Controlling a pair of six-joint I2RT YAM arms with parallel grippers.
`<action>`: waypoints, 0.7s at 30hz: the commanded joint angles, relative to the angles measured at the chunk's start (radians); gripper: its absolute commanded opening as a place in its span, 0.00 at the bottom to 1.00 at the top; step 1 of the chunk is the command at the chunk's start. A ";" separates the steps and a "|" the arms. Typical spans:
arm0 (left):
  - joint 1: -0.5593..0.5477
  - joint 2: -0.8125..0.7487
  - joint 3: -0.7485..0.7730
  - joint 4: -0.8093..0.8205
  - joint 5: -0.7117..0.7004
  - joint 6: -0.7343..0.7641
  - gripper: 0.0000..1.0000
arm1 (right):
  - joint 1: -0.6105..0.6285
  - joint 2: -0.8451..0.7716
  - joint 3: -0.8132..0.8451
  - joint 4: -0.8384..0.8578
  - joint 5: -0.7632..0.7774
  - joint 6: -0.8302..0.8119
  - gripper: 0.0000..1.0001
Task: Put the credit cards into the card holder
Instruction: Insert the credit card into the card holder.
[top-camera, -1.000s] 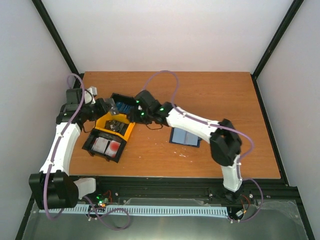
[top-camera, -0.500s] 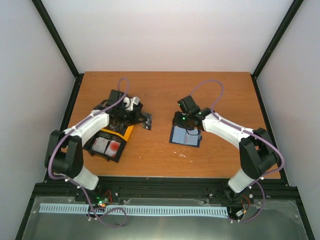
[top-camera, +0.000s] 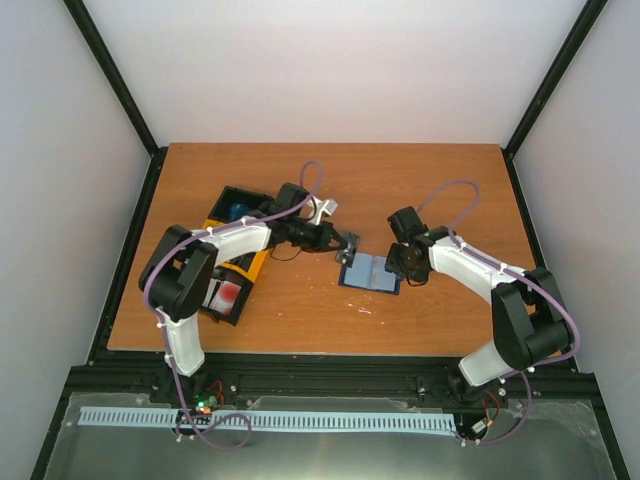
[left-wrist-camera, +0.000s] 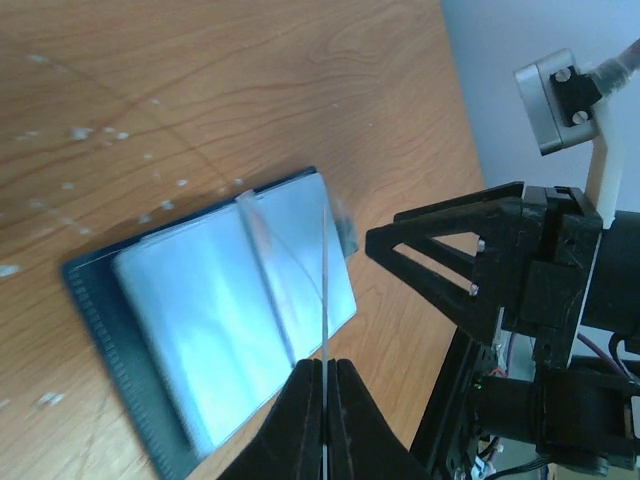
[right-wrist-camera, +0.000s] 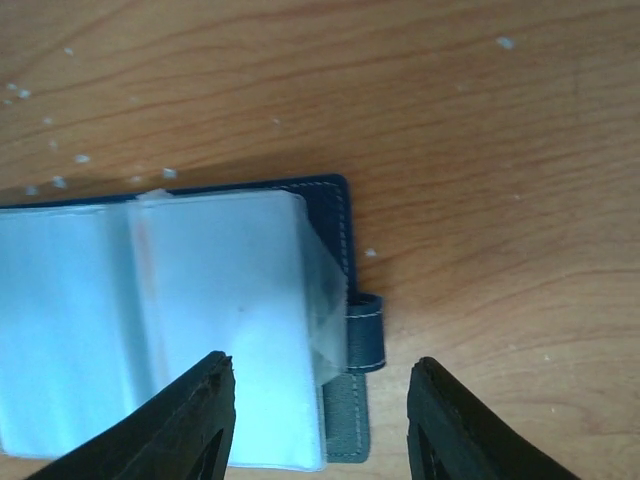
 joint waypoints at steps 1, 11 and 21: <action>-0.056 0.051 -0.002 0.231 -0.011 -0.099 0.01 | -0.037 -0.009 -0.032 0.013 -0.051 -0.056 0.47; -0.166 0.136 -0.049 0.420 -0.141 -0.228 0.01 | -0.074 0.005 -0.112 0.093 -0.171 -0.096 0.42; -0.166 0.178 -0.091 0.435 -0.163 -0.260 0.01 | -0.076 0.031 -0.144 0.125 -0.200 -0.105 0.39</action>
